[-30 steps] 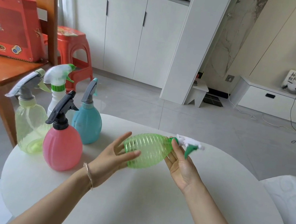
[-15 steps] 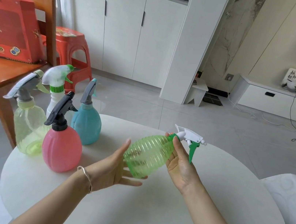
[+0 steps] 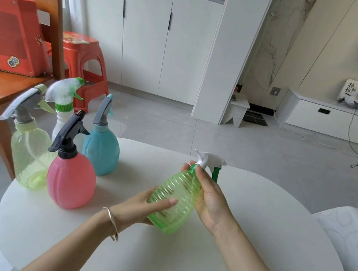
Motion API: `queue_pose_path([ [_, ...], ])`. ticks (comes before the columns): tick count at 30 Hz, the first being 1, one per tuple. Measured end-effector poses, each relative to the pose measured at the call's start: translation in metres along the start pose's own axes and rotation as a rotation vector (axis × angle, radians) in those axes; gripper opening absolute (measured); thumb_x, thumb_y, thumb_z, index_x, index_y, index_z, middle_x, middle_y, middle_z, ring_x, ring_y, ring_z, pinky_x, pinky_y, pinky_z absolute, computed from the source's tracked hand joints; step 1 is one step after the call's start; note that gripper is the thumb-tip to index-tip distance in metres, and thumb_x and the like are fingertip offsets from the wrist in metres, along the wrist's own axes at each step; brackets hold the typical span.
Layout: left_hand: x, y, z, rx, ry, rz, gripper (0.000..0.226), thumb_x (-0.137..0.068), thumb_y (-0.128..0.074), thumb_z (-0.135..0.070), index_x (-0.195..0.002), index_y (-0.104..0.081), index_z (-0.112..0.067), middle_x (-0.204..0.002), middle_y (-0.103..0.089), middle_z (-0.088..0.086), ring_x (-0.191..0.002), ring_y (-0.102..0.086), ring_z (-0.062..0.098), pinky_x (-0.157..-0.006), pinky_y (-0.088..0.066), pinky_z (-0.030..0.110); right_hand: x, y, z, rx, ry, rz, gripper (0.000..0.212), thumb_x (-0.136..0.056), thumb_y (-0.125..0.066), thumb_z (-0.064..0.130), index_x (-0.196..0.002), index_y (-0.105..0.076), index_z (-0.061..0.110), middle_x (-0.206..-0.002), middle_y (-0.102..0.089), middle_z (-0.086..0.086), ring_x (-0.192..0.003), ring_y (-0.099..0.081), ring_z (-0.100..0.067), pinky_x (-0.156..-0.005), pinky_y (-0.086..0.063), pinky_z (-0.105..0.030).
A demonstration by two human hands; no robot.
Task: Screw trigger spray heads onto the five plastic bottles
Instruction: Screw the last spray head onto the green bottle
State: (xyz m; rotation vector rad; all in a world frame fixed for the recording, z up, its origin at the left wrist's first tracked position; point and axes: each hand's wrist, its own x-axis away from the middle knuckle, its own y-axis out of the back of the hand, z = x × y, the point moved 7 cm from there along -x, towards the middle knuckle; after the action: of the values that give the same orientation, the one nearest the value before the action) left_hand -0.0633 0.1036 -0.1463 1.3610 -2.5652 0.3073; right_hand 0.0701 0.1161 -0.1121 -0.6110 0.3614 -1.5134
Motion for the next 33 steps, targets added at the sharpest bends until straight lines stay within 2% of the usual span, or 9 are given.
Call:
queue_pose_path([
  [2,0.001,-0.004,0.003,0.103,0.071,0.1,0.069,-0.071,-0.058,-0.067,-0.126,-0.058,-0.024,-0.126,-0.066,0.006,-0.114,-0.064,0.021,-0.091,-0.054,0.037,0.002,-0.005,0.002,0.031,-0.011,0.057,0.028,-0.08,-0.063,0.027,-0.104,-0.065,0.013,-0.103,-0.069,-0.007,-0.095,-0.064,-0.019,-0.086,-0.052,-0.033],
  [7,0.001,-0.014,0.005,0.224,0.068,0.177,0.086,-0.047,-0.079,-0.069,-0.115,-0.066,-0.018,-0.116,-0.071,0.006,-0.105,-0.067,0.019,-0.081,-0.056,0.03,0.005,-0.014,0.003,0.071,-0.018,0.122,0.026,-0.082,-0.064,0.026,-0.104,-0.066,0.013,-0.1,-0.069,-0.006,-0.089,-0.066,-0.017,-0.079,-0.055,-0.031],
  [10,-0.002,-0.01,0.003,0.154,0.024,0.051,0.093,-0.042,-0.08,-0.069,-0.114,-0.064,-0.012,-0.115,-0.071,0.012,-0.103,-0.068,0.022,-0.084,-0.056,0.033,0.005,-0.012,0.008,0.108,0.019,0.093,0.023,-0.081,-0.062,0.025,-0.101,-0.066,0.014,-0.096,-0.068,-0.005,-0.088,-0.064,-0.018,-0.083,-0.052,-0.034],
  [12,-0.003,-0.004,-0.002,0.094,-0.023,-0.049,0.081,-0.047,-0.077,-0.064,-0.108,-0.067,-0.011,-0.109,-0.072,0.014,-0.097,-0.069,0.022,-0.088,-0.056,0.036,0.004,-0.011,0.009,0.112,0.041,0.07,0.023,-0.081,-0.062,0.025,-0.1,-0.066,0.013,-0.094,-0.067,-0.005,-0.087,-0.063,-0.018,-0.082,-0.052,-0.034],
  [16,0.0,0.004,-0.012,-0.044,-0.157,-0.202,0.067,-0.052,-0.074,-0.063,-0.099,-0.07,-0.015,-0.086,-0.074,0.002,-0.08,-0.071,0.013,-0.073,-0.057,0.025,0.005,-0.01,0.01,0.105,0.081,0.026,0.02,-0.077,-0.065,0.026,-0.093,-0.069,0.015,-0.091,-0.067,-0.004,-0.087,-0.062,-0.019,-0.086,-0.05,-0.035],
  [22,0.016,0.004,-0.021,-0.185,-0.272,-0.345,0.063,-0.053,-0.072,-0.064,-0.097,-0.065,-0.019,-0.084,-0.073,-0.002,-0.073,-0.069,0.007,-0.068,-0.056,0.023,0.017,-0.014,0.009,0.291,0.185,-0.057,0.037,-0.077,-0.062,0.039,-0.106,-0.067,0.016,-0.101,-0.072,-0.002,-0.09,-0.067,-0.013,-0.076,-0.052,-0.021],
  [24,0.028,0.005,-0.028,-0.235,-0.335,-0.412,0.06,-0.056,-0.068,-0.065,-0.098,-0.062,-0.023,-0.086,-0.072,-0.003,-0.075,-0.069,0.006,-0.069,-0.055,0.024,0.026,-0.022,0.012,0.391,0.212,-0.021,0.043,-0.079,-0.059,0.044,-0.113,-0.064,0.019,-0.113,-0.072,-0.003,-0.098,-0.068,-0.009,-0.078,-0.052,-0.017],
  [28,0.061,0.005,-0.056,-0.203,-0.545,-0.469,0.048,-0.068,-0.065,-0.059,-0.104,-0.058,-0.027,-0.089,-0.072,-0.015,-0.082,-0.067,-0.001,-0.069,-0.051,0.013,0.05,-0.051,0.014,0.552,0.258,0.138,0.049,-0.084,-0.053,0.051,-0.125,-0.057,0.024,-0.125,-0.065,0.005,-0.12,-0.057,-0.008,-0.104,-0.041,-0.027],
  [33,0.113,0.021,-0.091,-0.226,-0.756,-0.532,0.046,-0.076,-0.061,-0.052,-0.116,-0.049,-0.032,-0.106,-0.066,-0.021,-0.098,-0.064,-0.002,-0.077,-0.047,0.008,0.077,-0.1,0.013,0.557,0.368,0.255,0.041,-0.088,-0.055,0.031,-0.127,-0.052,0.019,-0.119,-0.068,0.007,-0.113,-0.06,-0.004,-0.086,-0.046,-0.013],
])
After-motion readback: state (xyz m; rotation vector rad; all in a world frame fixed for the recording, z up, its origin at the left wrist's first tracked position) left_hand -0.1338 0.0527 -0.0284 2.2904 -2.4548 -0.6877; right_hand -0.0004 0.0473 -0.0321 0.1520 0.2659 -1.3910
